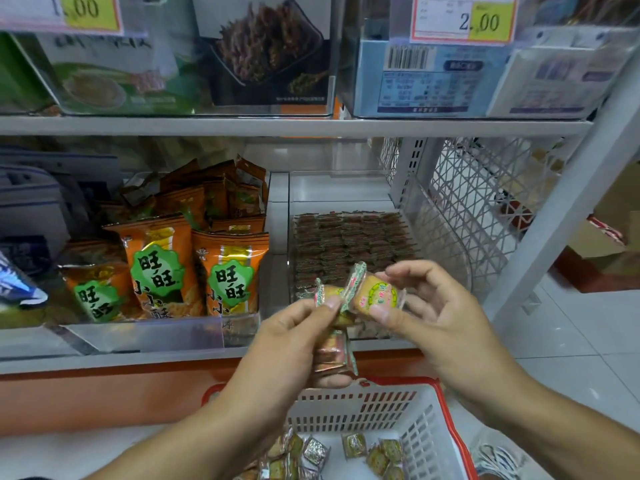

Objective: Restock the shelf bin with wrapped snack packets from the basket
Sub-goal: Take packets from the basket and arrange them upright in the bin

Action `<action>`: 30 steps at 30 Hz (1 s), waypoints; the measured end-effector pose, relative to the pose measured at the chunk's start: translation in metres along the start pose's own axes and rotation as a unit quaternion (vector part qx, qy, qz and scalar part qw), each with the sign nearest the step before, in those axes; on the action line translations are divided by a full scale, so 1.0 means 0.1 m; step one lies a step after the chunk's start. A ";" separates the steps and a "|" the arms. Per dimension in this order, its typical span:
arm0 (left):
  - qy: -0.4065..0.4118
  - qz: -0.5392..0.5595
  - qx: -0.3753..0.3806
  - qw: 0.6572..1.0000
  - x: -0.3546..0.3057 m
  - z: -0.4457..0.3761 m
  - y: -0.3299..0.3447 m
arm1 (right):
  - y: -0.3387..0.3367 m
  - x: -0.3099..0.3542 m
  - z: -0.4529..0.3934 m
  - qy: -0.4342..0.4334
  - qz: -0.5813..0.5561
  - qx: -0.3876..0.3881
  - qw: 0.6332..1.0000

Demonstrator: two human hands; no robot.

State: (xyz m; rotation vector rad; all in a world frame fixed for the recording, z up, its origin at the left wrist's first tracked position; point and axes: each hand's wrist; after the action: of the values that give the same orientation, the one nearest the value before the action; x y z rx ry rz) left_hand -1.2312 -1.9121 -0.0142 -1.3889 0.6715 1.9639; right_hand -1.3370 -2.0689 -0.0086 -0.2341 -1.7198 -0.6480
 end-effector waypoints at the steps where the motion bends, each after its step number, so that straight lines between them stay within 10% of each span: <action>1: 0.005 -0.008 -0.005 1.000 0.00 0.00 -0.01 | -0.01 -0.01 -0.02 0.029 -0.024 -0.006 0.999; 9: 0.014 -0.035 -0.014 0.999 0.00 -0.01 -0.05 | 0.02 -0.01 -0.10 0.118 -0.161 -0.033 0.979; 30: 0.094 -0.060 -0.043 0.993 0.08 0.01 -0.07 | -0.02 0.07 -0.04 0.197 -0.046 0.035 0.979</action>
State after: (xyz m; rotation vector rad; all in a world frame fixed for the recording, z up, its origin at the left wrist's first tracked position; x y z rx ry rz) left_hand -1.2285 -1.9050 -0.0221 -1.6429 0.5776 1.8033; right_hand -1.3362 -2.0738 -0.0024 0.0251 -1.3728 -0.6523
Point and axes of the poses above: each hand's wrist, its own z-axis away from the middle knuckle, its own y-axis out of the palm, x = y × z, and after that the axes turned 14 degrees about -z, right-handed
